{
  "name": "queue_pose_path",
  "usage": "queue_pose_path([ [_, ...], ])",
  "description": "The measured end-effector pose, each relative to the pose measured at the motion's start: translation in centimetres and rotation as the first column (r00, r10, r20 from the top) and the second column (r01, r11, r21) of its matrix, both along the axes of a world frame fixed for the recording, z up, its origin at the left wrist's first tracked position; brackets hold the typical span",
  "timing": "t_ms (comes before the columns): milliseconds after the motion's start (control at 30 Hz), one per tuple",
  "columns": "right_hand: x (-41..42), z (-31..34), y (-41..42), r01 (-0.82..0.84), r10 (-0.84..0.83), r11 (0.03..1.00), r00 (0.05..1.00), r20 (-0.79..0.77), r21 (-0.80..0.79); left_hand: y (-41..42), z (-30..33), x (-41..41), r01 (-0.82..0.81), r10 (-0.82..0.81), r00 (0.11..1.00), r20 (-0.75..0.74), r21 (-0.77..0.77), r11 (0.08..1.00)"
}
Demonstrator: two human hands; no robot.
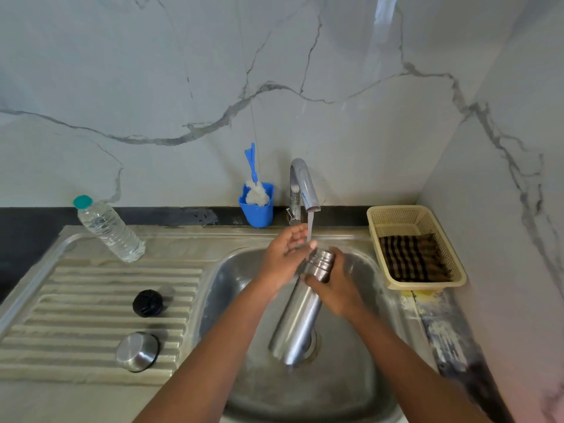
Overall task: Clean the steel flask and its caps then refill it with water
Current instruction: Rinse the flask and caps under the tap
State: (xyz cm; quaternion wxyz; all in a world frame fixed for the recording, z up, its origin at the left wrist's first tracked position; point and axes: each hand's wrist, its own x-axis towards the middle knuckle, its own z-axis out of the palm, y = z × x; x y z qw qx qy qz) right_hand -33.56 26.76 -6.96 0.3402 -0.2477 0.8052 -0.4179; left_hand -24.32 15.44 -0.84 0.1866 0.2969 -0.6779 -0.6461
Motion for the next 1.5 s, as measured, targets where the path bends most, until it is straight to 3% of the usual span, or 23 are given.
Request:
queue_pose_path([
  [100, 1.0, -1.7, 0.4, 0.181, -0.164, 0.983, 0.905, 0.393, -0.006, -0.1, 0.2, -0.4, -0.027, 0.022, 0.999, 0.044, 0.112, 0.993],
  [200, 1.5, -3.6, 0.5, 0.254, -0.253, 0.964, 0.781, 0.570, 0.080, -0.4, 0.0, -0.4, 0.030, -0.063, 0.983, 0.170, 0.194, 0.980],
  [467, 2.8, -4.8, 1.1, 0.268, -0.305, 0.946, 0.558, 0.772, 0.181, -1.8, -0.5, 0.1, 0.102, -0.180, 0.913, 0.366, 0.222, 0.970],
  [733, 2.6, -3.9, 1.3, 0.252, -0.246, 0.960, 0.547, 0.800, 0.123, -2.0, -0.7, -0.5, 0.116, -0.192, 0.851, 0.489, 0.183, 0.976],
  [800, 1.9, -1.9, 0.8, 0.211, -0.185, 0.976, 0.677, 0.713, 0.052, -2.0, -0.7, -0.8, 0.132, -0.193, 0.822, 0.536, 0.150, 0.980],
  [900, 0.8, 1.8, 0.0, -0.005, 0.012, 1.000, 0.940, 0.342, -0.024, -2.1, -0.2, -1.7, 0.137, -0.211, 0.832, 0.513, 0.179, 0.974],
  [967, 0.6, 3.3, -0.6, -0.099, 0.096, 0.992, 0.994, 0.050, 0.072, -2.1, 0.2, -2.6, 0.100, -0.170, 0.866, 0.471, 0.169, 0.980],
  [1000, 0.6, 4.0, -0.9, -0.113, 0.130, 0.982, 0.985, -0.111, 0.150, -2.1, 0.2, -3.1, 0.066, -0.131, 0.883, 0.451, 0.157, 0.985],
  [1067, 0.4, 4.0, -1.3, -0.101, 0.152, 0.978, 0.946, -0.288, 0.185, -1.9, 0.4, -3.9, 0.015, -0.062, 0.920, 0.386, 0.122, 0.992],
  [1133, 0.0, 3.8, -1.1, -0.099, 0.107, 0.994, 0.975, -0.197, 0.049, -1.8, 0.7, -4.4, 0.023, -0.043, 0.942, 0.332, 0.065, 0.998],
  [1233, -0.6, 2.4, 0.4, -0.082, 0.100, 0.984, 0.989, 0.109, -0.161, -1.8, 1.0, -4.5, 0.047, -0.055, 0.963, 0.265, 0.037, 0.998],
  [1333, -0.2, 0.3, 2.8, -0.152, 0.171, 0.984, 0.956, 0.237, -0.094, -2.1, 0.9, -4.1, 0.025, -0.052, 0.977, 0.207, 0.133, 0.991],
  [1433, 0.6, -0.9, 4.0, -0.094, 0.099, 0.994, 0.988, 0.115, -0.046, -1.7, 0.5, -3.7, 0.015, -0.048, 0.991, 0.126, 0.250, 0.968],
  [1500, 1.5, -0.7, 3.8, 0.030, -0.029, 1.000, 0.983, -0.183, 0.001, -1.1, 0.1, -3.5, -0.058, 0.038, 0.997, 0.068, 0.329, 0.942],
])
